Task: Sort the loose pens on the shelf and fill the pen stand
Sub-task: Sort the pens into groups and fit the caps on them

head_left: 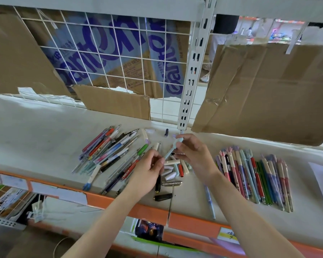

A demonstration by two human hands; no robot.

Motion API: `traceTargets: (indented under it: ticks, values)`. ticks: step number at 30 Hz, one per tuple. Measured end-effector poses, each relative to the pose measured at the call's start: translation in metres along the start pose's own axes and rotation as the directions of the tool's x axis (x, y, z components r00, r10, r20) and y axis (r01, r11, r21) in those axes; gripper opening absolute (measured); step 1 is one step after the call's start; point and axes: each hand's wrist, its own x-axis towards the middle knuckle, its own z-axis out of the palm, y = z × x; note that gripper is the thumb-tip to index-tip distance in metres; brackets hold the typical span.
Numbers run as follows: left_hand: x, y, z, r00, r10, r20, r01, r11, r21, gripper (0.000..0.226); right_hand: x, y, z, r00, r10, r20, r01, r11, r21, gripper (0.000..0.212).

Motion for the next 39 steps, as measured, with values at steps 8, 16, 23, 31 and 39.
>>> traceTargets:
  ticks: [8, 16, 23, 31, 39]
  values:
    - [-0.005, 0.013, 0.023, 0.911, -0.345, 0.225, 0.410, 0.716, -0.565, 0.018, -0.013, 0.017, 0.004, 0.995, -0.008, -0.103, 0.016, 0.997, 0.075, 0.014]
    - [0.016, -0.004, -0.012, 0.995, -0.026, -0.096, 0.052, 0.959, 0.280, 0.013, -0.019, -0.008, -0.037, 0.975, 0.024, -0.220, -0.110, 0.914, -0.391, 0.019]
    - [0.006, -0.034, -0.034, 0.995, -0.018, -0.094, 0.060, 0.879, 0.473, 0.004, -0.032, 0.001, -0.050, 0.977, -0.066, -0.203, -0.167, 0.356, -0.920, 0.025]
    - [0.004, -0.053, -0.044, 0.999, 0.033, -0.041, -0.003, 0.818, 0.575, 0.012, -0.020, -0.001, -0.046, 0.976, 0.017, -0.218, -0.219, 0.090, -0.972, 0.029]
    - [-0.005, -0.057, -0.072, 0.974, 0.066, -0.218, 0.056, 0.857, 0.511, 0.012, -0.020, 0.003, -0.040, 0.986, -0.028, -0.163, -0.159, 0.106, -0.982, 0.027]
